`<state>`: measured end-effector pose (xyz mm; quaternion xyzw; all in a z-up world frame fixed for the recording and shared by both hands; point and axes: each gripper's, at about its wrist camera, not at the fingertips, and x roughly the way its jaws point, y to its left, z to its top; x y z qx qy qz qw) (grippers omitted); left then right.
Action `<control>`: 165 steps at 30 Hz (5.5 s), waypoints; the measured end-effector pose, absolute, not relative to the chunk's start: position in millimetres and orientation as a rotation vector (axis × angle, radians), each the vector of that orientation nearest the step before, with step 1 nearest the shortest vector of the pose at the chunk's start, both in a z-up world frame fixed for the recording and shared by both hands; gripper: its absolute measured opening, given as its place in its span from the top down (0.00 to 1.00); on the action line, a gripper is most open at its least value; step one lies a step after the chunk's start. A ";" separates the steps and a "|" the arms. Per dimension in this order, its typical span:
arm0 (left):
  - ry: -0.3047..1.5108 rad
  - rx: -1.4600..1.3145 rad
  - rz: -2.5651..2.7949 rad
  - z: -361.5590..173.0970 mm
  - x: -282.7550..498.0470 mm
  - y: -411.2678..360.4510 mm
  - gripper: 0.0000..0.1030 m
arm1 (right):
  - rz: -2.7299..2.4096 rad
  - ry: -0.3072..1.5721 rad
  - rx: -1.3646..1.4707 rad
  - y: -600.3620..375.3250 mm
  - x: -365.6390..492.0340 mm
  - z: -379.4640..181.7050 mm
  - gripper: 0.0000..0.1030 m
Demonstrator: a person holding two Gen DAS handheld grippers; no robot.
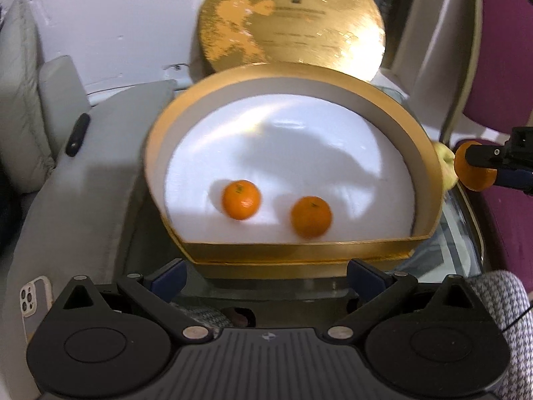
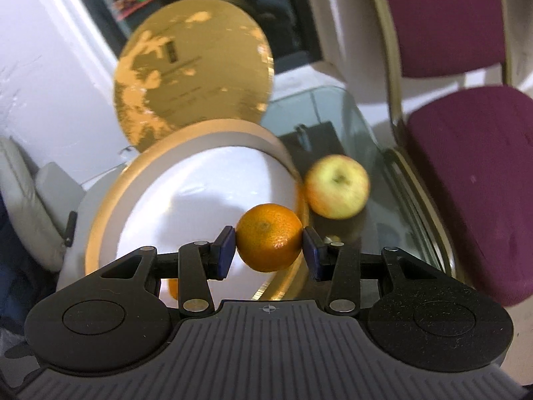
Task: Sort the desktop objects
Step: 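Carry the last mandarin with the right gripper into the box, then open the right gripper and move it back toward the apple, then close the right gripper on the apple and lift it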
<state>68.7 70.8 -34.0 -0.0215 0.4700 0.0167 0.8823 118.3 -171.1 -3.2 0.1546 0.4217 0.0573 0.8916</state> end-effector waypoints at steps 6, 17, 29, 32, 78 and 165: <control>0.992 -0.073 0.070 -39.5 69.0 90.3 0.01 | 0.166 0.885 0.257 -137.0 134.3 -1.2 0.56; 1.035 -0.107 0.095 -56.4 76.2 109.4 0.01 | 0.172 1.007 0.131 -88.0 168.1 -45.0 0.56; 1.065 -0.118 0.096 -67.4 78.8 113.5 0.01 | 0.160 1.108 0.028 -59.5 188.9 -80.1 0.56; 1.068 -0.115 0.094 -67.6 78.8 112.1 0.01 | 0.169 1.115 0.023 -54.8 191.1 -84.2 0.56; 0.956 0.036 0.046 -16.7 40.2 47.9 0.01 | 0.221 0.935 0.151 -127.7 116.2 -8.9 0.48; 1.047 0.043 0.043 -74.5 148.7 25.3 0.01 | -0.214 1.050 0.545 -229.2 266.7 -115.8 0.17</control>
